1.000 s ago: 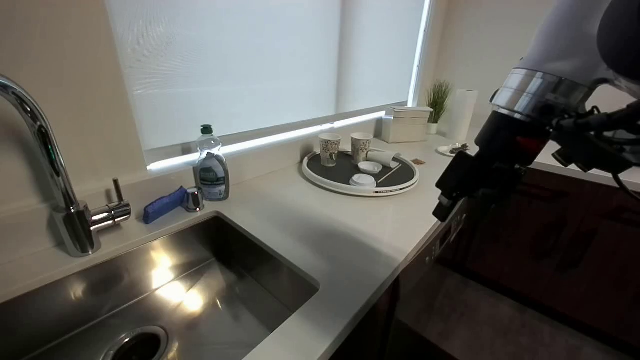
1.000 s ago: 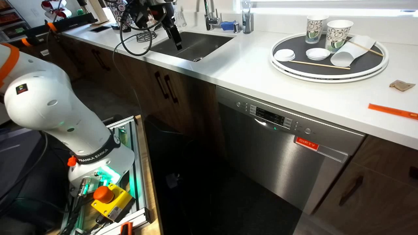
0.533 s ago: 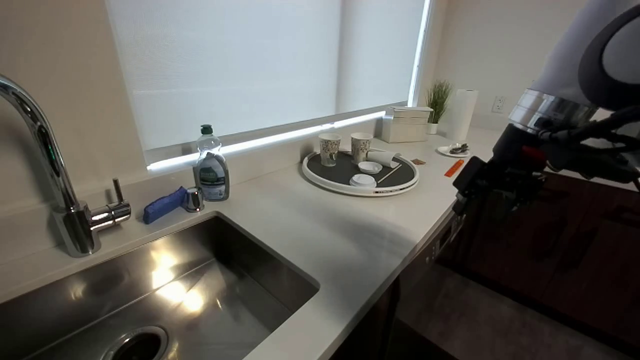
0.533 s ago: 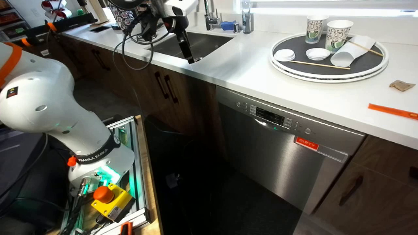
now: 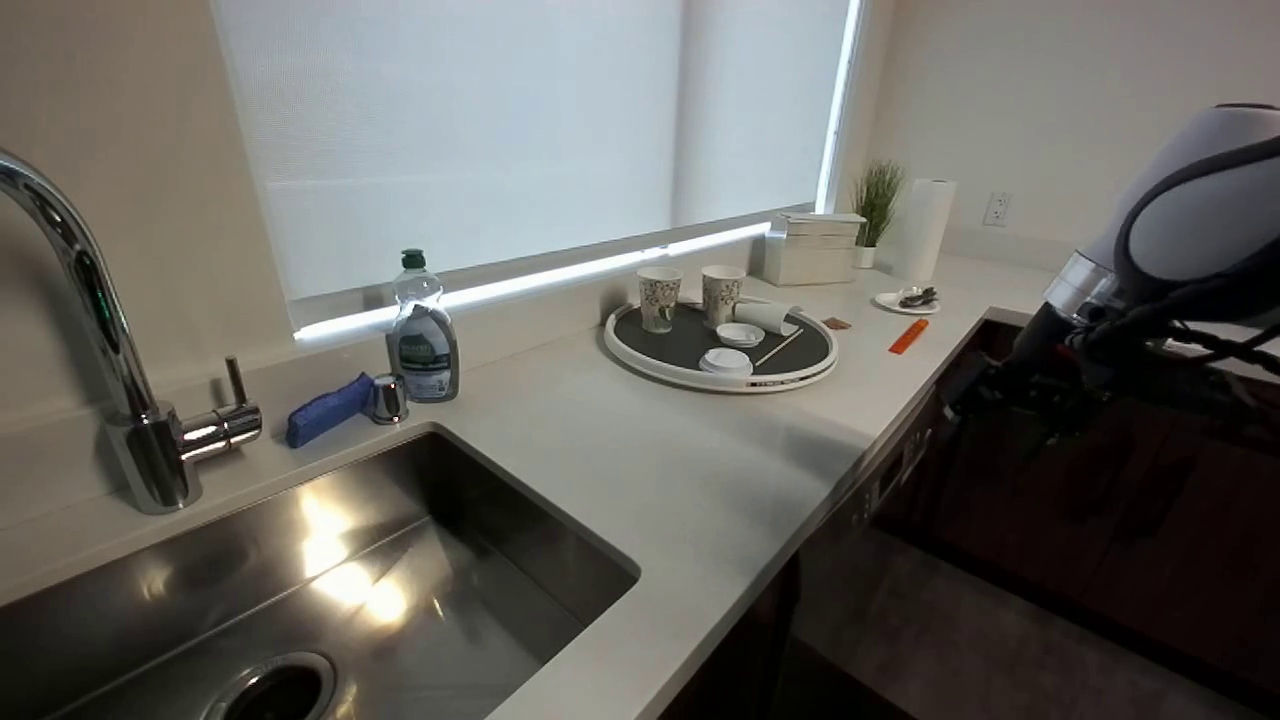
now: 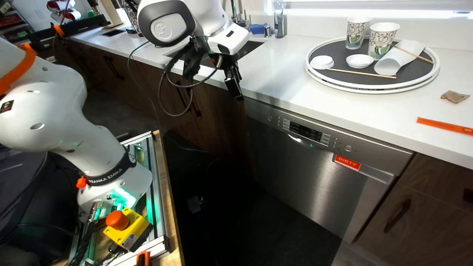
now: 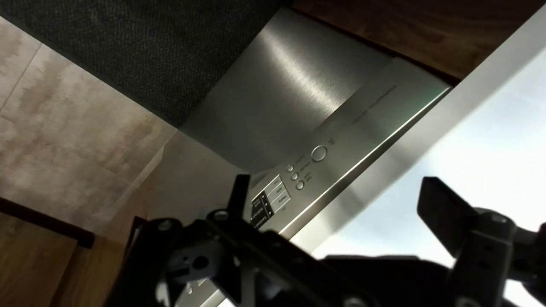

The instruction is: Press a button on the dishwasher

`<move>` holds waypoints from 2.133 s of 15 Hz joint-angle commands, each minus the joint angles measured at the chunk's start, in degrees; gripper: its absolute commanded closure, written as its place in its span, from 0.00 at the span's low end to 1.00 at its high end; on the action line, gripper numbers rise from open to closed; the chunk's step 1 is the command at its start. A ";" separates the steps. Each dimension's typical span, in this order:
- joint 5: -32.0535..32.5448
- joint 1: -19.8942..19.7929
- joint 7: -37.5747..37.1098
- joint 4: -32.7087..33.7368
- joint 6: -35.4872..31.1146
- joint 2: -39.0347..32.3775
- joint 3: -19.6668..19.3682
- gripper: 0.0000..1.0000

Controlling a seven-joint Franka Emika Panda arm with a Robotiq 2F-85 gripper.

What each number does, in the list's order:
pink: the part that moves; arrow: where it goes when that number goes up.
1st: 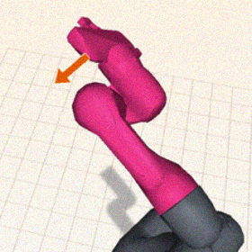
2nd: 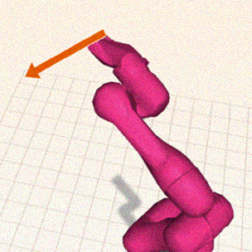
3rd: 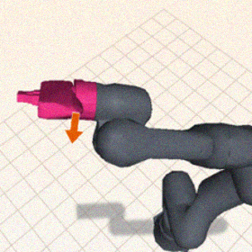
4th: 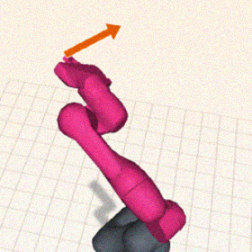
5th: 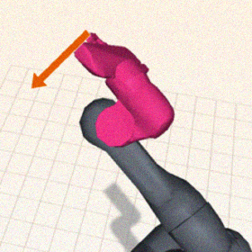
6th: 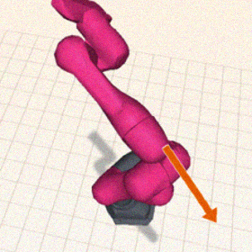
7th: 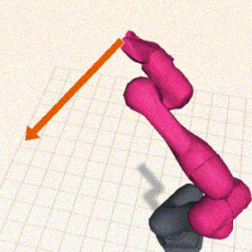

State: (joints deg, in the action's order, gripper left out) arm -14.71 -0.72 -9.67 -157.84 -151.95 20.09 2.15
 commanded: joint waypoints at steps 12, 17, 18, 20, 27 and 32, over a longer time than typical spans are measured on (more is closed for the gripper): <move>-12.57 9.06 26.24 0.28 -3.49 -2.42 -12.16 0.00; -9.35 6.16 23.48 1.31 -6.71 -6.76 -11.63 0.00; -9.27 5.81 23.77 1.66 -6.50 -7.66 -12.16 0.00; -9.17 5.01 25.95 2.24 -6.76 -9.97 -13.21 0.00; -10.68 5.10 39.48 5.49 -7.86 -17.69 -17.08 0.00; -12.56 4.89 49.12 8.57 -9.21 -22.49 -18.11 0.00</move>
State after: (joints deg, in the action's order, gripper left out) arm -25.52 4.23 33.84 -151.89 -159.22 1.98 -15.38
